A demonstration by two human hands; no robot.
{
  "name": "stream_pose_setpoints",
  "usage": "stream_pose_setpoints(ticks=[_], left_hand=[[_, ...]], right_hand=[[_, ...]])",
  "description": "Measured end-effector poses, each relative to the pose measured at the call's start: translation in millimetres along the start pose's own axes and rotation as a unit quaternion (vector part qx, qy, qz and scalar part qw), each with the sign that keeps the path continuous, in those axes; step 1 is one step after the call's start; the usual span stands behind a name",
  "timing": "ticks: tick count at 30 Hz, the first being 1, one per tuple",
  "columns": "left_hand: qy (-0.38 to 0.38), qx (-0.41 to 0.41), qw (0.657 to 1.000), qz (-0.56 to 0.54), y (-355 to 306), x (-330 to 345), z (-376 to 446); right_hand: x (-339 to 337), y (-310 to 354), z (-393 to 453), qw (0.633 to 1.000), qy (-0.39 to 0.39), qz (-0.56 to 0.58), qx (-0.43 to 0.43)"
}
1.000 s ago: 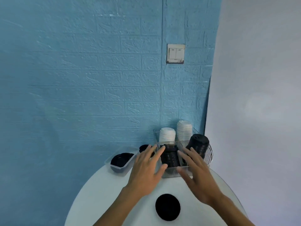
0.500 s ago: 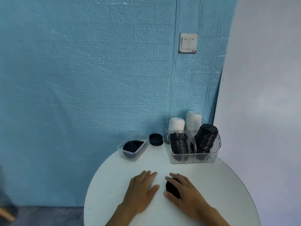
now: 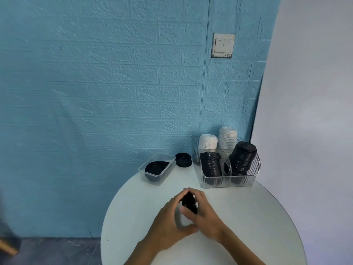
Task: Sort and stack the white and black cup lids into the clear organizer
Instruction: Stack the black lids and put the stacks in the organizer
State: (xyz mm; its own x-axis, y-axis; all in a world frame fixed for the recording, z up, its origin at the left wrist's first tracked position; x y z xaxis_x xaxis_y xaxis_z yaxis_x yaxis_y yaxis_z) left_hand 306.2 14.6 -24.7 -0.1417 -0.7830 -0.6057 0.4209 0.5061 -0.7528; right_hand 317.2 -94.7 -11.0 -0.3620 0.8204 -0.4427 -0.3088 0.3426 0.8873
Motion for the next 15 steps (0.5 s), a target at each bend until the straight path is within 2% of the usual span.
stream_pose_setpoints(ticks=[3,7,9,11,13,15], left_hand=[[-0.056,0.018,0.996,-0.061,2,-16,-1],[-0.025,0.02,0.999,-0.018,8,-18,-4],[0.005,0.008,1.0,0.014,12,-15,-5],[0.03,0.0,0.999,0.035,15,-11,-6],[0.045,-0.011,0.997,0.062,18,-8,-7],[0.053,-0.019,0.993,0.107,19,-6,-8]], right_hand=[[15,2,4,0.995,0.015,0.097,-0.005],[20,2,-3,0.996,0.047,0.08,-0.005],[17,0,-6,0.998,0.056,0.011,0.001],[12,-6,-8,0.991,0.062,-0.117,0.002],[12,-15,-12,0.965,0.081,-0.249,0.008],[14,-26,-15,0.939,0.095,-0.331,0.019]])
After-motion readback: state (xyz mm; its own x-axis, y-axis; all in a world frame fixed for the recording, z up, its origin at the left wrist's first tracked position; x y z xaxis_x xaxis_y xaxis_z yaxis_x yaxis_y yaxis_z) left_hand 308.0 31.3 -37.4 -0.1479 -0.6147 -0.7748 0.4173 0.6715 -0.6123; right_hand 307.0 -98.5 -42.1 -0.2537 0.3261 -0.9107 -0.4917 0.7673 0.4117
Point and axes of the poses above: each hand's wrist, its own z-axis towards the middle knuckle, its own x-axis out of the palm, y = z × x, the point moved 10 cm from there along z, towards the middle knuckle, and after that the axes turned 6 degrees about y, right-handed, at the moved point
